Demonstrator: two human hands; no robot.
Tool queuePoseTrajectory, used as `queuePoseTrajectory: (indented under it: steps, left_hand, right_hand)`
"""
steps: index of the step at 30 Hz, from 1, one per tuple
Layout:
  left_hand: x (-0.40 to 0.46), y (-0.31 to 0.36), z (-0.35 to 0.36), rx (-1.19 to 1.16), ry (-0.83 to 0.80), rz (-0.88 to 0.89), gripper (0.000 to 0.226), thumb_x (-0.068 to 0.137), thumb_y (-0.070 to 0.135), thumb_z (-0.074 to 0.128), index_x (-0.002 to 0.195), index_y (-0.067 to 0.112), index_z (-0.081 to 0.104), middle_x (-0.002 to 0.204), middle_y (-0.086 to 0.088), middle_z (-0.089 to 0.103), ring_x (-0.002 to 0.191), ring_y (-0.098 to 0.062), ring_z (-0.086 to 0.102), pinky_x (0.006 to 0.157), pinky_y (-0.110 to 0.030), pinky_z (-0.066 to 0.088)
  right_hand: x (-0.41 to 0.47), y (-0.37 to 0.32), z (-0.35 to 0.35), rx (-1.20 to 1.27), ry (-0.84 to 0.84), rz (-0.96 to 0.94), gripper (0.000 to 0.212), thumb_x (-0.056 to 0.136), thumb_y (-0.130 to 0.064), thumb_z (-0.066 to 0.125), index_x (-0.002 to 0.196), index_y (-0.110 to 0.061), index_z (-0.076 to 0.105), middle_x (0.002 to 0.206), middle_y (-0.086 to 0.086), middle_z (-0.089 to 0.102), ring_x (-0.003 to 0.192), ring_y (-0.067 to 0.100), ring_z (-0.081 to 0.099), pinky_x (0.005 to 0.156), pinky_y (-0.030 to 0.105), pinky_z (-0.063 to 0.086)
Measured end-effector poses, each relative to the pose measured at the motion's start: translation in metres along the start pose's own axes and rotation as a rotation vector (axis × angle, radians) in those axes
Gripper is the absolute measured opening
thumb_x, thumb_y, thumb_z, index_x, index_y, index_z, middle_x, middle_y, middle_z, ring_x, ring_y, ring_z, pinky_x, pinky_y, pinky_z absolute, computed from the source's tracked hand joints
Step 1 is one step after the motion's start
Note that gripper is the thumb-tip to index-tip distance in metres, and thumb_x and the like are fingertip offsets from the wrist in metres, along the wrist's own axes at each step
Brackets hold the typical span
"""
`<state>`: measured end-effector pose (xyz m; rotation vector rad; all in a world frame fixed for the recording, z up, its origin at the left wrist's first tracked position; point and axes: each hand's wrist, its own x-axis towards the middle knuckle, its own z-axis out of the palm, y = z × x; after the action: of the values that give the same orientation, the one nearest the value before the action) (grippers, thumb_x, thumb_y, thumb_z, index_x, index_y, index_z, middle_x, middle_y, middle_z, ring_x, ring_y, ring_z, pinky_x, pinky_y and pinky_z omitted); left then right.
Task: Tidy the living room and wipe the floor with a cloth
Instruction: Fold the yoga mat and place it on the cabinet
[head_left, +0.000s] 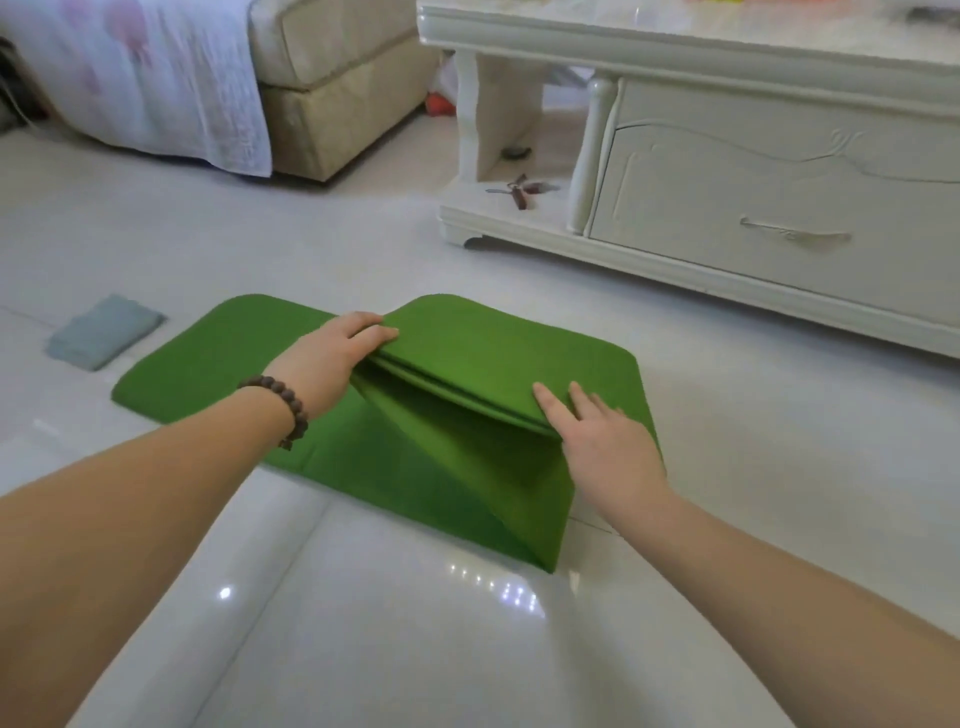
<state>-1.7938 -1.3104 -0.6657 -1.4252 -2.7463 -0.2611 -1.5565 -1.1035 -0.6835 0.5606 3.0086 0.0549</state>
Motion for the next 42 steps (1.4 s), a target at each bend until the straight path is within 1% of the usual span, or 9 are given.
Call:
queuePoseTrajectory:
  steps: [5,9,11,14,21,24,28,37,42]
  left_hand:
    - [-0.038,-0.054,0.052,0.077,-0.113,-0.092,0.080,0.080,-0.015,0.053,0.146,0.027,0.037,0.157,-0.012,0.021,0.143,-0.033,0.019,0.111,-0.052,0.032]
    - [-0.071,-0.054,0.098,0.304,-0.384,-0.065,0.109,0.074,0.072,0.055,0.143,0.045,-0.025,0.153,-0.003,-0.034,0.143,-0.029,-0.025,0.115,-0.061,-0.002]
    - [-0.075,-0.042,0.116,0.364,-0.447,0.006,0.121,0.065,0.084,0.051,0.134,0.043,-0.040,0.146,0.000,-0.045,0.137,-0.028,-0.034,0.113,-0.063,-0.007]
    - [-0.072,-0.026,0.136,0.306,-0.509,-0.057,0.125,0.065,0.080,0.058,0.129,0.046,-0.044,0.148,0.004,-0.040,0.138,-0.029,-0.032,0.112,-0.064,-0.004]
    - [-0.066,-0.001,0.137,0.251,-0.501,-0.199,0.106,0.079,0.066,0.057,0.135,0.049,-0.030,0.157,0.007,-0.024,0.145,-0.032,-0.018,0.113,-0.063,0.017]
    - [-0.057,0.022,0.135,0.236,-0.497,-0.161,0.097,0.083,0.067,0.051,0.135,0.049,-0.029,0.159,0.007,-0.020,0.145,-0.036,-0.013,0.111,-0.060,0.024]
    - [-0.033,0.082,0.146,0.124,-0.443,-0.109,0.091,0.084,0.068,0.047,0.143,0.049,-0.020,0.160,0.007,-0.016,0.145,-0.039,-0.011,0.109,-0.059,0.029]
    - [-0.003,0.250,0.176,0.017,-0.376,0.122,0.088,0.083,0.073,0.041,0.144,0.050,-0.019,0.160,0.008,-0.015,0.145,-0.039,-0.012,0.110,-0.059,0.028]
    - [-0.010,0.290,0.206,0.116,-0.442,0.213,0.087,0.084,0.072,0.039,0.143,0.050,-0.020,0.159,0.006,-0.020,0.141,-0.041,-0.023,0.111,-0.067,0.015]
  right_hand:
    - [0.019,-0.049,0.060,0.178,-0.062,-0.005,0.066,0.099,-0.041,0.040,0.149,-0.039,-0.002,0.159,0.002,0.013,0.146,0.027,0.013,0.117,0.050,0.015]
    - [0.007,-0.064,0.112,0.121,-0.351,0.010,0.109,0.067,-0.087,0.040,0.142,-0.043,-0.027,0.153,0.001,-0.030,0.142,0.030,-0.024,0.106,0.071,-0.001]
    - [0.003,-0.063,0.123,0.080,-0.370,0.000,0.122,0.061,-0.087,0.049,0.138,-0.040,-0.034,0.148,0.004,-0.039,0.139,0.032,-0.030,0.102,0.074,-0.003]
    - [0.004,-0.064,0.123,0.020,-0.395,-0.044,0.114,0.077,-0.068,0.058,0.141,-0.035,-0.030,0.152,0.010,-0.033,0.140,0.037,-0.027,0.102,0.078,0.002]
    - [0.000,-0.045,0.105,-0.025,-0.470,-0.163,0.078,0.098,-0.032,0.043,0.148,-0.026,-0.017,0.157,0.014,-0.019,0.142,0.040,-0.018,0.105,0.074,0.003]
    - [0.004,-0.020,0.090,-0.083,-0.423,-0.122,0.081,0.093,-0.003,0.042,0.150,-0.022,-0.013,0.158,0.015,-0.015,0.144,0.039,-0.014,0.107,0.072,0.006]
    - [0.009,0.054,0.058,-0.222,-0.397,-0.127,0.089,0.088,0.009,0.042,0.149,-0.024,-0.013,0.159,0.010,-0.011,0.146,0.033,-0.007,0.109,0.070,0.011]
    - [-0.101,0.217,0.037,-0.467,-0.433,-0.067,0.086,0.094,-0.003,0.039,0.143,-0.024,-0.029,0.159,0.005,-0.014,0.147,0.029,-0.005,0.112,0.059,0.018]
    - [-0.158,0.249,0.103,-0.098,-0.521,0.040,0.078,0.099,-0.029,0.044,0.147,-0.033,-0.017,0.160,-0.006,-0.011,0.147,0.018,-0.008,0.116,0.051,0.015]
